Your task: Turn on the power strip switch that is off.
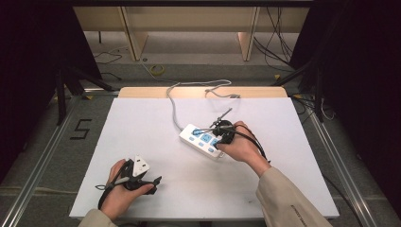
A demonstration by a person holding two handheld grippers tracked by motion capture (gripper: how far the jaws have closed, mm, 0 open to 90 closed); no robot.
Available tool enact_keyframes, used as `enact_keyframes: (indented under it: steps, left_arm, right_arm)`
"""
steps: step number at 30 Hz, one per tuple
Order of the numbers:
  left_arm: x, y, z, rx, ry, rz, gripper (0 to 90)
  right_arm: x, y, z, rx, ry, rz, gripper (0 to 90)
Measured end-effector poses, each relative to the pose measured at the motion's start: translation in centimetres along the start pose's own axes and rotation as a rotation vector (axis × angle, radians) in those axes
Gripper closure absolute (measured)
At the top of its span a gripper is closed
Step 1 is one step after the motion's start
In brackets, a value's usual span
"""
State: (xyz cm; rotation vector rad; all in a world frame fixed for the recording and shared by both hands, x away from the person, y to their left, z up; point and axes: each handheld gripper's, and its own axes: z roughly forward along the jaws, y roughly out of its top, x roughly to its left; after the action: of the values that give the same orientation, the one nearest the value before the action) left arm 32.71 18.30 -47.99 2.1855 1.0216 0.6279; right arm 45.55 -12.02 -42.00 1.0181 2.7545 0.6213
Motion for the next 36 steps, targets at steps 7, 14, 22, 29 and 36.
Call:
enact_keyframes:
  steps: [7,14,22,29,36]
  left_arm:
    - [0.0,0.0,0.0,0.0,-0.001,0.0,16.4]
    - [0.0,0.0,0.0,-0.001,-0.001,0.001,16.4]
    - [0.0,0.0,0.0,-0.001,-0.001,0.002,16.5]
    - [0.0,0.0,0.0,0.0,0.0,0.002,16.5]
    - [0.0,0.0,0.0,-0.001,0.0,0.003,16.5]
  right_arm:
    - [0.2,0.5,0.1,0.006,0.0,-0.005,90.0]
    - [0.3,0.9,0.4,0.01,-0.003,-0.01,90.0]
    - [0.5,1.2,0.7,0.023,-0.006,-0.016,90.0]
    - [0.5,1.4,1.0,0.029,-0.004,-0.016,90.0]
    - [0.5,1.6,1.3,0.034,0.001,-0.017,90.0]
